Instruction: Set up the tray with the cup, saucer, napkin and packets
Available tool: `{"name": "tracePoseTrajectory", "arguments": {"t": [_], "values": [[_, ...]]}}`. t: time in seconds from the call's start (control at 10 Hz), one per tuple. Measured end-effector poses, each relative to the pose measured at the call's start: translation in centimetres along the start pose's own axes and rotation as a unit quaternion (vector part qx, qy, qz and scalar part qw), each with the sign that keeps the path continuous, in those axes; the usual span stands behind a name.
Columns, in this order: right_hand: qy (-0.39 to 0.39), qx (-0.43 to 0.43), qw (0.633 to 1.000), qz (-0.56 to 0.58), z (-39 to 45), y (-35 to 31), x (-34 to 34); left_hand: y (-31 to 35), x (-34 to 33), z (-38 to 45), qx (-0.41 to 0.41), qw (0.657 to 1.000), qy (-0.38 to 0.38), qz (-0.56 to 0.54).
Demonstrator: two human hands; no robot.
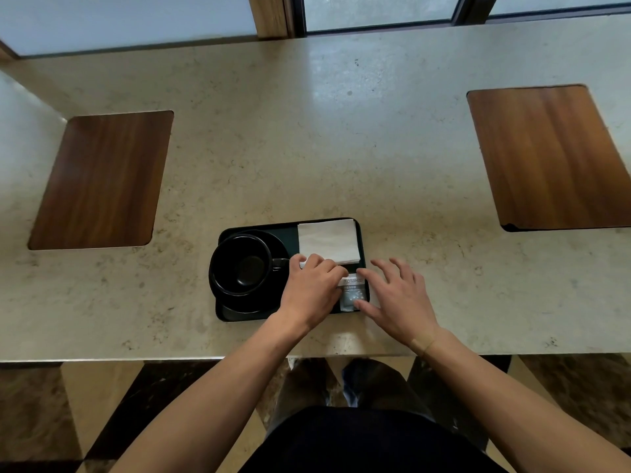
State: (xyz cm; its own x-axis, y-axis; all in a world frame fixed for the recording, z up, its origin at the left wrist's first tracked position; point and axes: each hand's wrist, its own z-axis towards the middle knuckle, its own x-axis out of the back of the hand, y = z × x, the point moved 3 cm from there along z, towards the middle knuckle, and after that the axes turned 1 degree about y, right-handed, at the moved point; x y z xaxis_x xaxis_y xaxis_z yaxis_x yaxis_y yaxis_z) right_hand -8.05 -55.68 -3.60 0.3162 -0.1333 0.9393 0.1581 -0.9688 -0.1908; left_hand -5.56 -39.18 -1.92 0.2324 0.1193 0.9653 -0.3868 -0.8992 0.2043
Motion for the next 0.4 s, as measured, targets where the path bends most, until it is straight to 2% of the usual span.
{"name": "tracePoseTrajectory", "arguments": {"t": [0.2,0.3,0.4], "values": [[0.041,-0.001,0.999,0.022,-0.1,0.0,0.7,-0.3,0.9,-0.6,-0.006,0.999,0.043,-0.007],[0.072,0.007,0.997,0.041,-0.2,-0.1,1.5,-0.8,1.7,-1.3,-0.008,0.995,0.091,-0.033],[0.121,0.030,0.990,0.063,-0.3,-0.6,3.2,-1.8,3.5,-2.3,0.003,0.984,0.170,-0.057]]}}
